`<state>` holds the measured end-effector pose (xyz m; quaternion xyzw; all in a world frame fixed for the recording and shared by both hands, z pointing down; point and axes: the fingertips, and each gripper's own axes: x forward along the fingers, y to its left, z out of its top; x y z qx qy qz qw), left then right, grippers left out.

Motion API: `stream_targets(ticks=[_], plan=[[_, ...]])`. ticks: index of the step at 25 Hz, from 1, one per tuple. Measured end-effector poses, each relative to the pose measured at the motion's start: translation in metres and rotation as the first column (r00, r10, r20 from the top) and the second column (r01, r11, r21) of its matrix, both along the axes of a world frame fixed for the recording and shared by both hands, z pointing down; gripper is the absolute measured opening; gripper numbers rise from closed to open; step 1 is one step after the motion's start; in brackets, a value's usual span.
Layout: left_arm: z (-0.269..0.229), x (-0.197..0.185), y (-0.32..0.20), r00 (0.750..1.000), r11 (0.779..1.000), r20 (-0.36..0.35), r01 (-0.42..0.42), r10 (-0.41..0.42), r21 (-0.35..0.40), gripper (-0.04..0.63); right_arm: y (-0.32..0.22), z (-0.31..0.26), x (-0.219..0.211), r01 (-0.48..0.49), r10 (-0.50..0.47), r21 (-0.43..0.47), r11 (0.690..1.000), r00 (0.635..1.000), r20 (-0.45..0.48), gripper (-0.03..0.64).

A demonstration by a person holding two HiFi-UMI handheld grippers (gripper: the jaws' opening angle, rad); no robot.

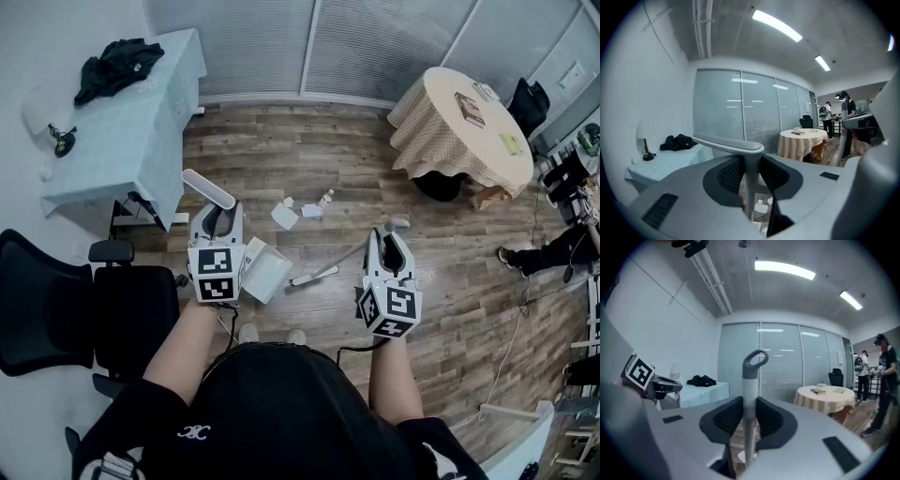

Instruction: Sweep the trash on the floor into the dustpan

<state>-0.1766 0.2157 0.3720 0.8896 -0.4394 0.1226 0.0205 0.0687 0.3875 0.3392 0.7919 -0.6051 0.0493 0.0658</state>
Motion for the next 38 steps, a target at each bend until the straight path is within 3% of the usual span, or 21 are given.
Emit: stream_targets(ticks=[11, 23, 29, 38], plan=[[0.013, -0.020, -0.023, 1.000, 1.000, 0.024, -0.007, 0.008, -0.023, 0.107, -0.022, 0.002, -0.020, 0.015, -0.016, -0.040, 0.999, 1.000, -0.022, 0.095], [0.024, -0.047, -0.067, 0.996, 0.996, 0.007, -0.085, 0.085, -0.009, 0.107, -0.030, 0.001, -0.043, -0.117, 0.115, -0.064, 0.991, 0.993, -0.039, 0.095], [0.031, -0.055, -0.094, 0.997, 0.997, 0.006, -0.078, 0.078, -0.021, 0.107, -0.057, -0.002, -0.049, -0.117, 0.114, -0.070, 0.991, 0.993, -0.040, 0.095], [0.036, -0.022, -0.149, 0.997, 0.998, 0.051, -0.059, 0.060, -0.029, 0.107, -0.124, 0.002, -0.020, -0.062, 0.062, -0.044, 0.997, 0.998, 0.001, 0.095]])
